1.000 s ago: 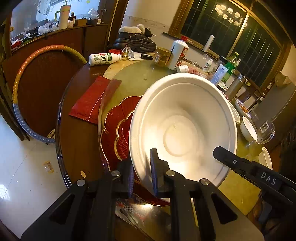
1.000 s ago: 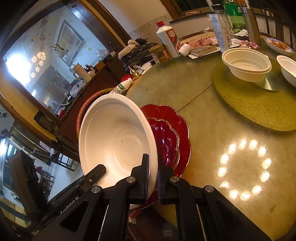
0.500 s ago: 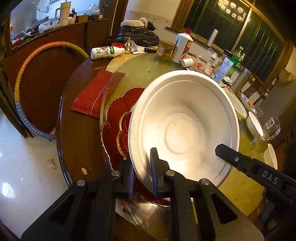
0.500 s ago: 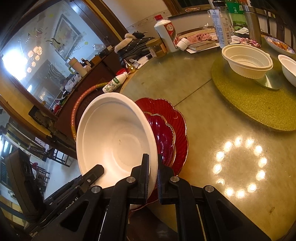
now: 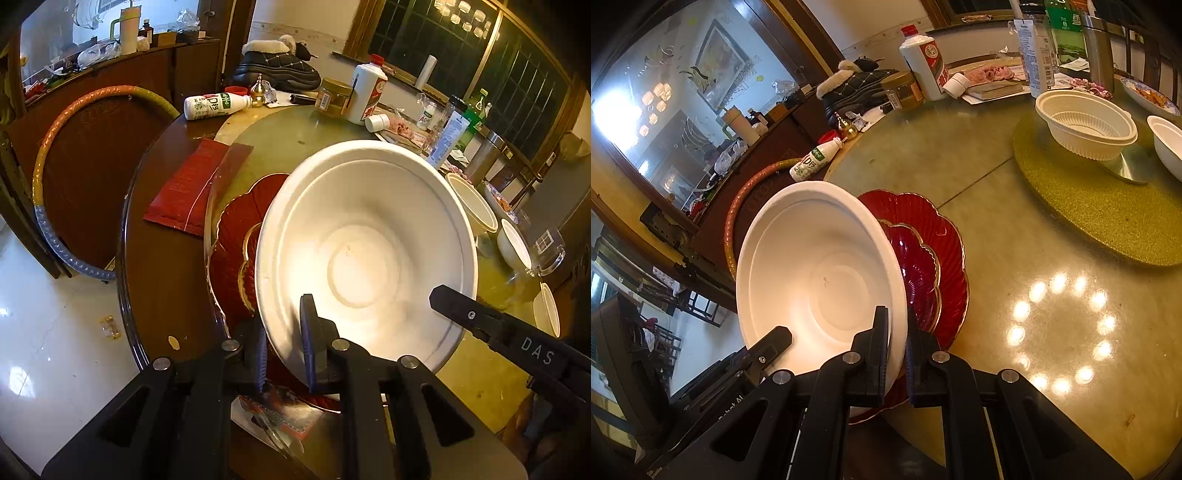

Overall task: Organize plates and bowls
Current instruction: 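Lower the large white bowl beside the red dish stack, then set the large white bowl onto the red dish stack and open both tools, then move both tools to the smaller white bowl on the table, then grip the smaller white bowl's rim with both tools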

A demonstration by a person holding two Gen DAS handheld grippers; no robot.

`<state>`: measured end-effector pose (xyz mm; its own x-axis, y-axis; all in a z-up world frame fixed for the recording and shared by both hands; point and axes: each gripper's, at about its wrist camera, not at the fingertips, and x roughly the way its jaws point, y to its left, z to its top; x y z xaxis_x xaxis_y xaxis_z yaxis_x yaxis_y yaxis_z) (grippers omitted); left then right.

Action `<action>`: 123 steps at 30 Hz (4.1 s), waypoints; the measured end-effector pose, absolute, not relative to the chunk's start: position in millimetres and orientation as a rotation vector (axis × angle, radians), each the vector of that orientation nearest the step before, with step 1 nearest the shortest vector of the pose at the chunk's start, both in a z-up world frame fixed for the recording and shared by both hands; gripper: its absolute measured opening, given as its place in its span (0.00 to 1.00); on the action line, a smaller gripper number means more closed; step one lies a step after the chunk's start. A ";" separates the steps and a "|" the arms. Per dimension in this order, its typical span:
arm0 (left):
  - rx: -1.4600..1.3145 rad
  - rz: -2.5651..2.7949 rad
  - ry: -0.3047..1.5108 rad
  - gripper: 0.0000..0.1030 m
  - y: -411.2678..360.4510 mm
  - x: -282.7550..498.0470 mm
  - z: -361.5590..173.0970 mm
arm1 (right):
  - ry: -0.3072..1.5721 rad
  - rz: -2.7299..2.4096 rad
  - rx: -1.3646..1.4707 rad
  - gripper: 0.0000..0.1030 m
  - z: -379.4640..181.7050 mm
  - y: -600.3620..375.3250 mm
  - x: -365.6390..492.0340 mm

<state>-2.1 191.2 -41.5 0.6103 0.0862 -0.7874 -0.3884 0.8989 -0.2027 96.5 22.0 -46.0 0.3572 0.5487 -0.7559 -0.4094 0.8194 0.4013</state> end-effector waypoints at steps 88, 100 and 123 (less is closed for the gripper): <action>-0.299 0.018 0.873 0.77 3.0 133.9 -2.7 | 0.855 0.265 0.577 0.88 -44.2 -252.3 155.1; -0.285 -0.062 0.997 0.77 -108.4 235.0 -31.8 | 0.911 0.111 0.634 0.81 -44.9 -334.3 257.8; -0.102 -0.045 1.025 0.18 -154.1 285.7 -64.0 | 1.067 0.074 0.548 0.07 -81.4 -333.4 335.1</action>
<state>285.7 -154.1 -64.0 0.5189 -0.0857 -0.8505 -0.0104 0.9943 -0.1065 335.1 -333.4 -81.4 0.4936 0.3164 -0.8101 0.2014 0.8646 0.4604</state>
